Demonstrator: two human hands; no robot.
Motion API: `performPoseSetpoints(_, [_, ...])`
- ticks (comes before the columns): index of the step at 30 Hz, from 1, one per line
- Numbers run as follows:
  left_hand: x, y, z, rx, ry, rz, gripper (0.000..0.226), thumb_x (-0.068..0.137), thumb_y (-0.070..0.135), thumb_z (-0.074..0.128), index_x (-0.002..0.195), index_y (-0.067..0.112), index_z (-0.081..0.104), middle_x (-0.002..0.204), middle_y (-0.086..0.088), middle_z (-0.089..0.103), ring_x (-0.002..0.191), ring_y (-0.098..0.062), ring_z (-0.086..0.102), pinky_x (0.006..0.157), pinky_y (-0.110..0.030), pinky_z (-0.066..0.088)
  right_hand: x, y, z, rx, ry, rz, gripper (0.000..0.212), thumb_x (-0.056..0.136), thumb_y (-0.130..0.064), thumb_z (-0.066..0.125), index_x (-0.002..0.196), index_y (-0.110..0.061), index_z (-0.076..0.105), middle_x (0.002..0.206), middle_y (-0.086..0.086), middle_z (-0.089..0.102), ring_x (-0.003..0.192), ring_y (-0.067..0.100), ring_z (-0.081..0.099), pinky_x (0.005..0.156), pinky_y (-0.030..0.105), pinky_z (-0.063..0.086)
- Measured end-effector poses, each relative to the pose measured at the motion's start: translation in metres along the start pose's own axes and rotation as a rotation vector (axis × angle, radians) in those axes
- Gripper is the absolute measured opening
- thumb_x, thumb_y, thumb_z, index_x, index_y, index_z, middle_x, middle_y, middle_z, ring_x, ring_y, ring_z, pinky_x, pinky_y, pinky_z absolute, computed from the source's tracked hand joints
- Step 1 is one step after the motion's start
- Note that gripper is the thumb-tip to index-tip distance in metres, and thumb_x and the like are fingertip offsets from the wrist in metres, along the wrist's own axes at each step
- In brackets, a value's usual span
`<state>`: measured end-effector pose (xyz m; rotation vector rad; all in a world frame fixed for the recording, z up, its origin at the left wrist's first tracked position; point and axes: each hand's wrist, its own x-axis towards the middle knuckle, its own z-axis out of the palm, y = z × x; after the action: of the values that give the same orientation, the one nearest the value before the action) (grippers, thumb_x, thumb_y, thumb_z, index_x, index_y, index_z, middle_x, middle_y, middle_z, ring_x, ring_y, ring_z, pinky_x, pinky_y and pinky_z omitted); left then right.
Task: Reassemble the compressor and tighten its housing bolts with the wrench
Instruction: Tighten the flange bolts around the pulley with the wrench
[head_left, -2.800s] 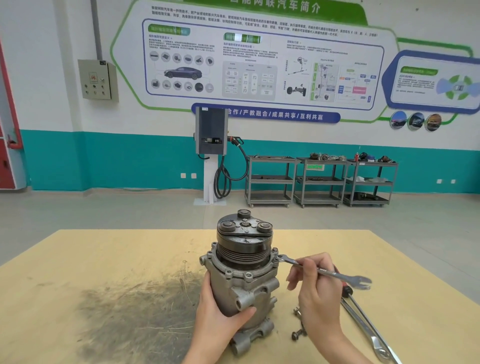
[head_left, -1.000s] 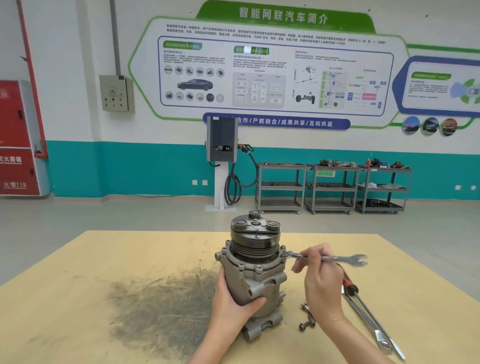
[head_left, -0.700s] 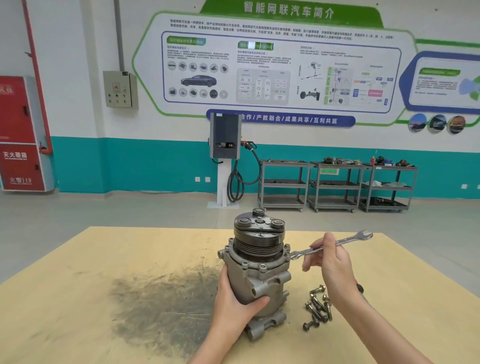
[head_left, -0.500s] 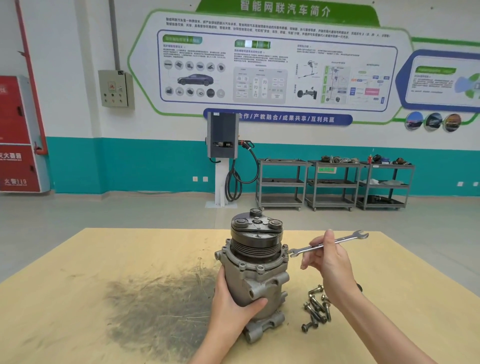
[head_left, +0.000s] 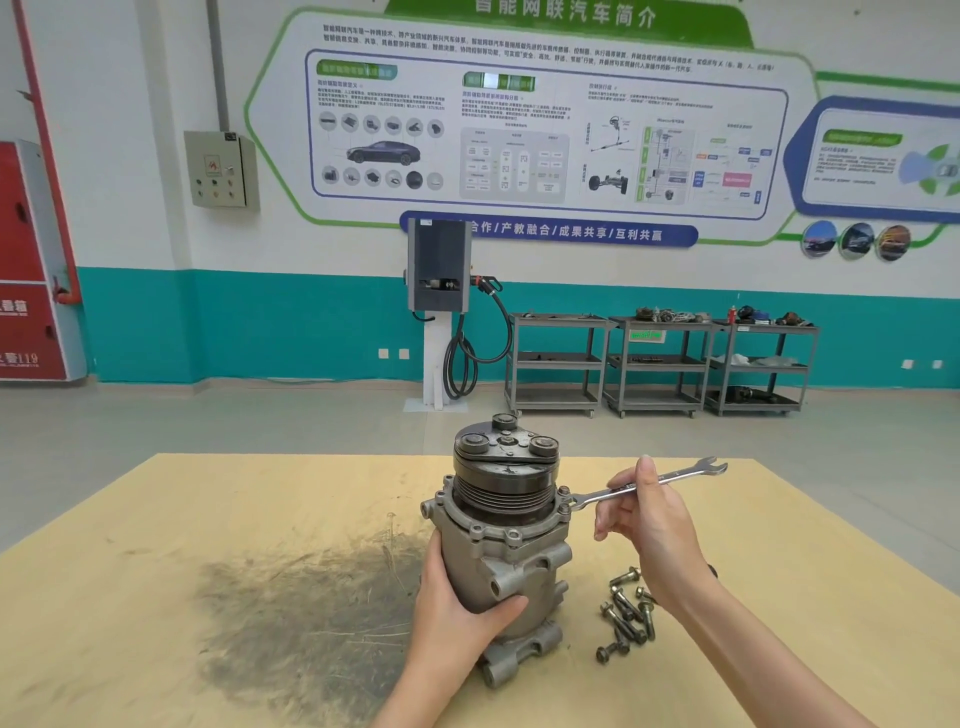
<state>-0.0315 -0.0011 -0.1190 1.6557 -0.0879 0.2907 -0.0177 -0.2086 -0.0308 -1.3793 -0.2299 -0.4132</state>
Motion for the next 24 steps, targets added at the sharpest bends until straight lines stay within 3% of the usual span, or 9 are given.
performPoseSetpoints(5, [0.0,0.0,0.0,-0.015,-0.003,0.009,0.117,0.058,0.023,0.096,0.151,0.033,0.025,0.138,0.014,0.051,0.128,-0.011,0.049,0.111,-0.044,0.042,-0.002,-0.003,0.0,-0.062,-0.022,-0.102,0.051,0.094,-0.047,0.034,0.085,0.001,0.05,0.059,0.018,0.063,0.052,0.028,0.059,0.051,0.031,0.052])
performPoseSetpoints(13, [-0.002,0.004,0.0,-0.038,-0.006,0.017,0.117,0.058,0.023,0.095,0.151,0.032,0.025,0.139,0.014,0.051,0.129,-0.011,0.048,0.112,-0.044,0.041,-0.005,0.005,0.01,-0.089,-0.046,-0.107,0.051,0.095,-0.047,0.033,0.086,0.0,0.051,0.061,0.019,0.063,0.052,0.032,0.058,0.057,0.039,0.051])
performPoseSetpoints(18, [-0.004,0.005,-0.001,-0.043,-0.012,0.009,0.123,0.05,0.036,0.094,0.151,0.035,0.023,0.138,0.016,0.05,0.128,-0.009,0.048,0.111,-0.038,0.042,-0.008,0.01,0.012,-0.069,0.04,-0.173,0.05,0.096,-0.047,0.034,0.084,-0.001,0.052,0.058,0.016,0.062,0.051,0.029,0.059,0.05,0.032,0.052])
performPoseSetpoints(24, [-0.006,0.008,-0.001,-0.027,-0.023,0.009,0.126,0.043,0.049,0.089,0.15,0.038,0.023,0.14,0.016,0.049,0.129,-0.01,0.048,0.112,-0.042,0.042,0.0,0.01,0.004,-0.01,0.053,-0.047,0.053,0.094,-0.051,0.036,0.086,-0.001,0.051,0.056,0.017,0.062,0.047,0.027,0.058,0.048,0.029,0.051])
